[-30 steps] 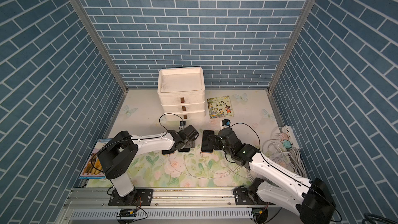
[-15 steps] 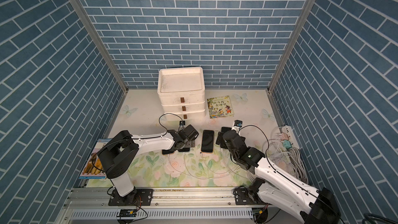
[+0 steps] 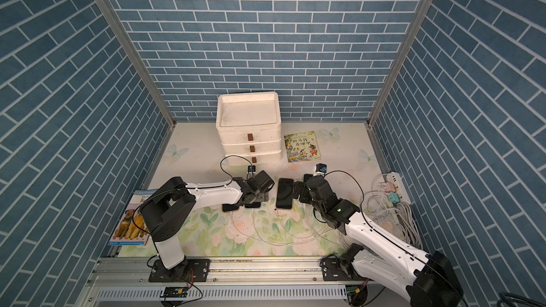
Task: Unplug the charging cable from the phone
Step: Pick up the phone at the center of the board.
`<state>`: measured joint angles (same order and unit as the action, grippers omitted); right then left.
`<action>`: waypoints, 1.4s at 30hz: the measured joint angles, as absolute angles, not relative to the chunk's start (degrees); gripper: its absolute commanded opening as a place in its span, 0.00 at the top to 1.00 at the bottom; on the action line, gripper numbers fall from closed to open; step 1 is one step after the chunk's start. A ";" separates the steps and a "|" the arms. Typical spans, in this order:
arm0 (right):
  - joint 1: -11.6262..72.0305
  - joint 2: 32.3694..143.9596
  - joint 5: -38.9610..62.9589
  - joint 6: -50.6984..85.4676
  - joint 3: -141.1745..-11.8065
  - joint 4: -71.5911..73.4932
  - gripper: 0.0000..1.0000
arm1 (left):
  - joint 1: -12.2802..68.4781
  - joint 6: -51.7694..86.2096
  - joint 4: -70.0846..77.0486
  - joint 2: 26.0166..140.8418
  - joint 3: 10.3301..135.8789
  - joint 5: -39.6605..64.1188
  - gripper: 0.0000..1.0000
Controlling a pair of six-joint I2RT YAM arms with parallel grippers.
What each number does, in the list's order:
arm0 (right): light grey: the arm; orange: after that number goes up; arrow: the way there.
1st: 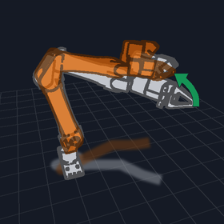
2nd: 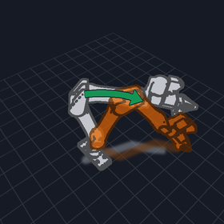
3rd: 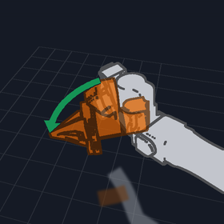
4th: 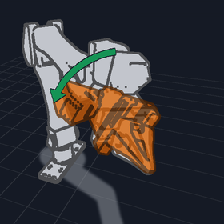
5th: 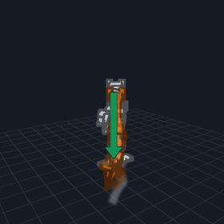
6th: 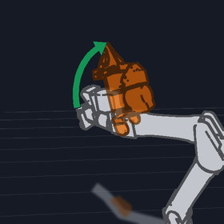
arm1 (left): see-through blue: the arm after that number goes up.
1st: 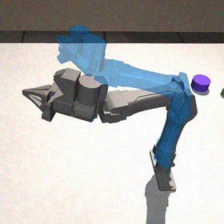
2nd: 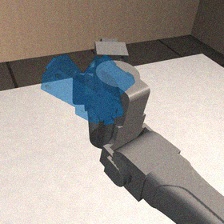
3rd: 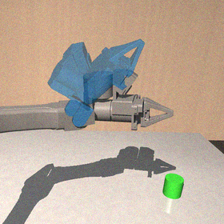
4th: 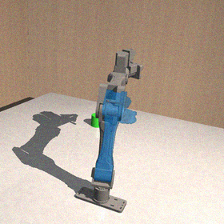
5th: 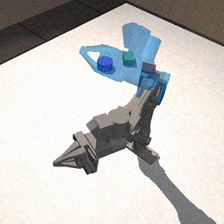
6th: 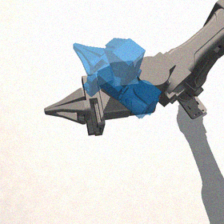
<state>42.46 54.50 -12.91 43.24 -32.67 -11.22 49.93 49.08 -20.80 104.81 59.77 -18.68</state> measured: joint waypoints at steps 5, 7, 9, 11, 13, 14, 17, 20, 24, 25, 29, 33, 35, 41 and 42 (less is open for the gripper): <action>42.46 54.48 -11.68 42.39 -33.12 -10.70 0.04 | 50.54 49.89 -21.50 104.81 59.86 -19.38 0.11; 42.46 54.48 -11.25 41.98 -33.12 -10.41 0.04 | 50.81 50.09 -22.13 104.81 60.03 -19.64 0.12; 42.46 54.48 -10.87 41.89 -33.12 -9.96 0.04 | 50.98 50.24 -22.61 104.81 60.14 -19.75 0.12; 42.46 54.50 -10.59 41.63 -33.12 -9.54 0.04 | 51.09 50.39 -23.14 104.81 60.31 -19.81 0.13; 42.46 54.50 -10.22 41.52 -33.12 -9.17 0.04 | 51.24 50.41 -23.75 104.81 60.51 -19.84 0.14; 42.46 54.48 -10.17 41.52 -33.12 -8.95 0.04 | 51.33 50.43 -23.92 104.81 60.53 -19.84 0.15; 42.46 54.48 -10.00 41.52 -33.12 -8.10 0.04 | 51.48 50.41 -24.36 105.08 60.84 -19.84 0.19; 42.46 54.48 -10.00 41.45 -33.12 -7.60 0.04 | 51.75 50.57 -24.84 105.71 61.58 -19.90 0.24; 42.46 54.57 -9.72 40.38 -33.12 -6.94 0.04 | 52.18 51.29 -24.86 106.19 62.04 -20.53 0.30; 42.46 54.68 -9.56 40.05 -33.12 -6.76 0.04 | 52.36 51.62 -24.82 106.26 62.04 -20.78 0.34; 42.46 55.55 -9.10 38.65 -33.12 -6.63 0.04 | 52.84 52.64 -24.60 106.43 62.00 -21.50 0.63; 42.46 56.42 -8.27 37.06 -32.93 -5.76 0.03 | 53.04 53.25 -24.49 106.43 61.95 -21.80 0.86; 42.48 56.90 -6.68 36.47 -32.14 -4.08 0.03 | 53.10 53.34 -24.34 106.39 61.84 -21.98 1.00; 46.65 58.70 -2.50 35.97 -28.47 1.15 0.05 | 53.28 53.36 -21.23 105.10 59.55 -22.46 1.00; 47.40 59.05 -2.13 35.97 -28.21 1.78 0.06 | 53.28 53.36 -20.58 104.68 58.98 -22.41 1.00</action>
<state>47.40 59.05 -2.13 35.97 -28.21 1.78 53.28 53.36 -20.58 104.68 58.98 -22.41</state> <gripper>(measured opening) 0.952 0.798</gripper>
